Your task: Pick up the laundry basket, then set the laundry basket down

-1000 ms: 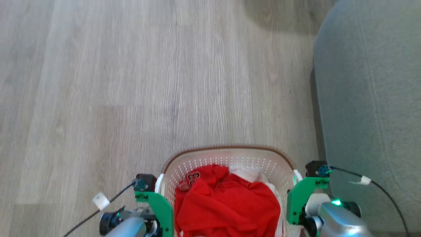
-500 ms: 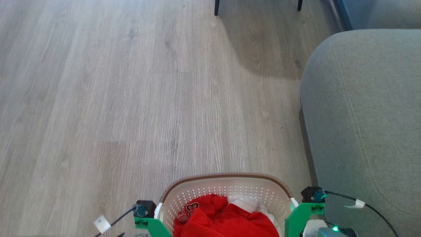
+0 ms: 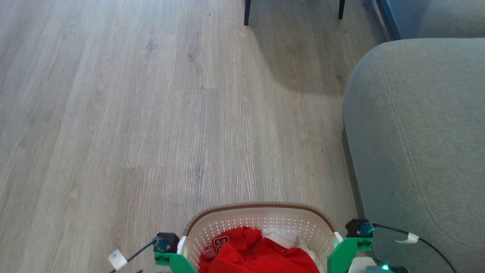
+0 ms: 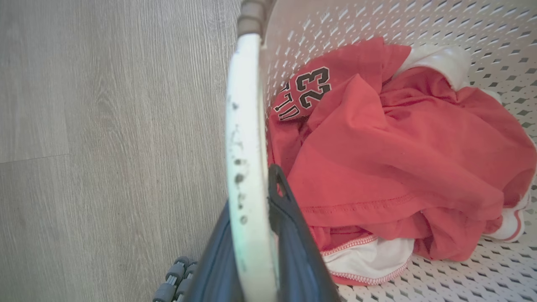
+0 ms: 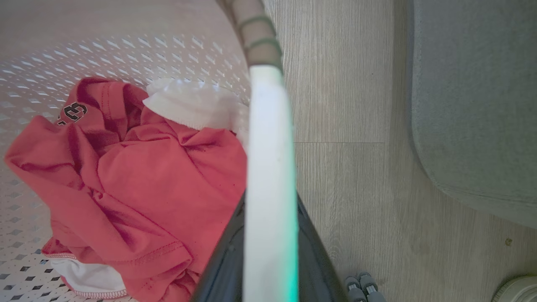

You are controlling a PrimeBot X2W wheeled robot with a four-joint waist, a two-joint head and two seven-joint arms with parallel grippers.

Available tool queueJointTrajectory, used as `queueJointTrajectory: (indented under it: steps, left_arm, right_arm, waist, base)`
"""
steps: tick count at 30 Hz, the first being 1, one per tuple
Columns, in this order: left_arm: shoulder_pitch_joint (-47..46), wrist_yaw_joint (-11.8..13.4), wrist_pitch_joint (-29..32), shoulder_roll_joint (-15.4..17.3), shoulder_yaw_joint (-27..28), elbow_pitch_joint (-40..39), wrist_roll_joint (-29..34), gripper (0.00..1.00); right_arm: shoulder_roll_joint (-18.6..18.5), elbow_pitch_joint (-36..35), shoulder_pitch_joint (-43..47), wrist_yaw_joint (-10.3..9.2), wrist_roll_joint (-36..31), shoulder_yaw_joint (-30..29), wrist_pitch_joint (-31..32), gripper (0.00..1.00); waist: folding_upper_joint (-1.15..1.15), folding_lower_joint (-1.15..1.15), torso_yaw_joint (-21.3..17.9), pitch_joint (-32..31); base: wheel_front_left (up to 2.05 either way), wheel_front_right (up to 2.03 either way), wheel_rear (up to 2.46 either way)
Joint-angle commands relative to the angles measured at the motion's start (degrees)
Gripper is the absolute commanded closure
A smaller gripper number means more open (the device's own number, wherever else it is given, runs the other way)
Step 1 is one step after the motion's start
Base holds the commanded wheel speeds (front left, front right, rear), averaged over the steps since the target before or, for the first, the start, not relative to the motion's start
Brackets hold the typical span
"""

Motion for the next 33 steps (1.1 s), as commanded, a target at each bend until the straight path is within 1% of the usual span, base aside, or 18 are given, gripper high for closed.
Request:
queueJointTrajectory:
  steps: [1, 12, 22, 28, 33]
  left_arm:
    - [-1.9, 0.2, -0.8, 1.9, 0.4, 0.3, 0.0, 1.00]
    - [-2.1, 0.2, -0.9, 1.9, -0.3, 0.7, -0.9, 1.00]
    - [-3.0, 0.3, -1.3, 1.9, -0.8, 0.8, -1.7, 1.00]
    - [-4.2, 0.6, -1.8, 1.9, -0.9, 0.8, -2.2, 1.00]
    - [-6.9, 0.8, -2.8, 1.9, -0.7, 0.8, -2.5, 1.00]
  right_arm:
    - [-0.7, -0.2, -0.8, -0.10, 0.3, 1.5, -1.1, 1.00]
    - [-0.7, 0.2, -1.7, -0.10, 3.1, 4.3, -1.8, 1.00]
    - [-0.7, 0.7, -3.3, -0.10, 5.2, 6.5, -2.4, 1.00]
    - [-0.7, 0.9, -4.9, -0.10, 6.1, 7.7, -3.0, 1.00]
    - [-0.7, 1.3, -8.0, -0.10, 6.3, 8.4, -4.0, 1.00]
  waist:
    - [0.00, 0.01, 0.0, 0.0]
    - [0.00, 0.01, -0.2, 0.3]
    - [0.00, 0.01, -0.3, 1.7]
    - [0.00, 0.01, -0.6, 3.8]
    - [0.00, 0.01, -0.9, 7.5]
  base:
    - [0.00, 0.00, 0.00]
    - [0.00, 0.00, 0.00]
    - [0.00, 0.00, 0.00]
    - [0.00, 0.00, 0.00]
    - [0.00, 0.00, 0.00]
